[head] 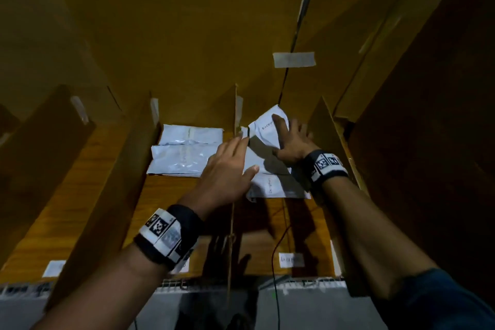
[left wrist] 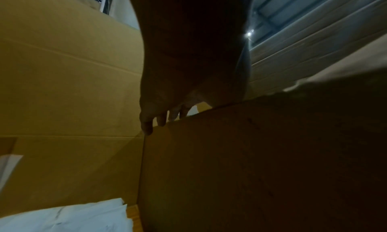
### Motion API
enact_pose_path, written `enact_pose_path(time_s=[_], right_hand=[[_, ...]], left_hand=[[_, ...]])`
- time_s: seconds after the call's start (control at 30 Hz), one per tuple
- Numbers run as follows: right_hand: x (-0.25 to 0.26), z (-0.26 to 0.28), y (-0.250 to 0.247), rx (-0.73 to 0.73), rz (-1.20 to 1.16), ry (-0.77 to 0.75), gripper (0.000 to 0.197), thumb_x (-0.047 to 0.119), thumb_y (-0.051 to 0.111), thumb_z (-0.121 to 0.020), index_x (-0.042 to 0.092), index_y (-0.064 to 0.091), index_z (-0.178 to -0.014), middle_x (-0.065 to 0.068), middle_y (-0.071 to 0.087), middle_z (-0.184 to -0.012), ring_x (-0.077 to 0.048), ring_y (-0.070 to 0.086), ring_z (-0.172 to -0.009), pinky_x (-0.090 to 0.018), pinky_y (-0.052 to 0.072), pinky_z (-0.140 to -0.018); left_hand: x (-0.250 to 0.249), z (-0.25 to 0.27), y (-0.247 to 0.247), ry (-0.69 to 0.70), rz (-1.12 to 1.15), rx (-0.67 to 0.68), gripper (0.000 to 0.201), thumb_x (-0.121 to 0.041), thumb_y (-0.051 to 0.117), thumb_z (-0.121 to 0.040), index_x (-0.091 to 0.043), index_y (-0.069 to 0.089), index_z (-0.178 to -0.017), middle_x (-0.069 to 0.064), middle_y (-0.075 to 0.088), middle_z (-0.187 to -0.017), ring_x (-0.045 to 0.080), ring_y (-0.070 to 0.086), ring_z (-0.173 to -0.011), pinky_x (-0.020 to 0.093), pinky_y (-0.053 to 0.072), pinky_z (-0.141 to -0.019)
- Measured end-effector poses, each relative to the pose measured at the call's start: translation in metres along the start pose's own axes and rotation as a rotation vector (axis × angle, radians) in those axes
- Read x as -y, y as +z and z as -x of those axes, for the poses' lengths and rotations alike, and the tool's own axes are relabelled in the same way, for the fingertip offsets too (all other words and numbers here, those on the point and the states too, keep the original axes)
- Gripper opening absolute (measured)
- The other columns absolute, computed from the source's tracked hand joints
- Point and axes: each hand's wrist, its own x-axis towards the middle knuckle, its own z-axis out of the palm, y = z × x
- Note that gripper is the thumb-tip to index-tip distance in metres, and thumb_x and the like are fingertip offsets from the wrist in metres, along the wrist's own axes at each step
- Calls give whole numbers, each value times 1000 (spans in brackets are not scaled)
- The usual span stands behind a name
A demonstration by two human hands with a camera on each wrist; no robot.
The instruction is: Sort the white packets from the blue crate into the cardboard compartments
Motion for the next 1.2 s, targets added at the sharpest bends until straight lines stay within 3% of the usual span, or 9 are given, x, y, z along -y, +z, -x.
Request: enact_pose_path(time_s=[0.13, 0.27, 0.43, 0.57, 0.7, 0.8, 0.9, 0.97, 1.2], right_hand=[[-8, -67, 19, 22, 126, -75, 103, 44, 73, -92, 41, 0, -164, -15, 10, -170, -53, 22, -147, -68, 28, -115], [-19, -114, 36, 97, 221, -157, 104, 51, 73, -90, 42, -2, -163, -17, 7, -171, -56, 22, -147, -70, 24, -116], [-22, -148, 55, 161, 333, -244, 112, 43, 80, -82, 46, -1, -159, -15, 21, -164, -54, 34, -139, -72, 29, -111], [-22, -153, 61, 200, 357, -264, 113, 40, 81, -87, 47, -1, -164, -5, 12, -170, -55, 27, -145, -77, 25, -112], [-19, -146, 60, 214, 279, -215, 110, 30, 84, -84, 42, 8, -163, -2, 9, -170, -58, 20, -147, -82, 25, -110], [-17, -138, 70, 253, 110, -97, 98, 23, 72, -91, 44, 8, -162, 2, 1, -173, -58, 9, -152, -84, 24, -109], [-17, -136, 85, 324, -1, -4, 68, 54, 42, -108, 51, 4, -164, 6, -11, -176, -52, -4, -158, -84, 12, -114], [-17, -137, 92, 364, -23, 19, 63, 71, 25, -105, 57, 4, -163, 10, -15, -176, -48, -11, -159, -83, 5, -115], [-23, -135, 101, 308, 33, -12, 67, 88, 13, -94, 69, -4, -156, 11, -21, -174, -47, -17, -158, -85, -1, -113]], left_hand=[[5, -18, 8, -39, -32, 18, 80, -53, 49, -106, -20, 11, -168, 0, 10, -177, 23, 13, -161, 52, 26, -126], [7, -33, 5, -65, -55, 45, 83, -52, 45, -108, -19, 0, -170, -1, -7, -178, 20, 1, -163, 50, 19, -128], [13, -36, 2, -80, -56, 49, 86, -44, 48, -108, -22, -10, -169, -6, -17, -176, 18, -4, -163, 50, 21, -127], [15, -31, -1, -89, -52, 58, 81, -41, 45, -110, -20, -8, -169, -8, -20, -175, 13, -9, -162, 45, 19, -128], [22, -32, 0, -87, -44, 63, 82, -42, 45, -110, -20, -7, -169, -9, -21, -175, 12, -8, -162, 45, 21, -128], [23, -33, 1, -73, -41, 60, 82, -42, 45, -109, -20, -6, -169, -10, -22, -175, 12, -6, -163, 44, 21, -128], [23, -34, 1, -79, -29, 63, 80, -42, 45, -109, -21, -2, -170, -13, -23, -174, 13, -2, -162, 45, 25, -127], [23, -35, 3, -80, -26, 63, 79, -42, 45, -109, -22, -2, -170, -14, -22, -174, 14, 1, -163, 46, 27, -128], [27, -34, 3, -95, -29, 61, 79, -40, 47, -109, -22, 1, -170, -14, -18, -175, 18, 5, -163, 51, 31, -125]])
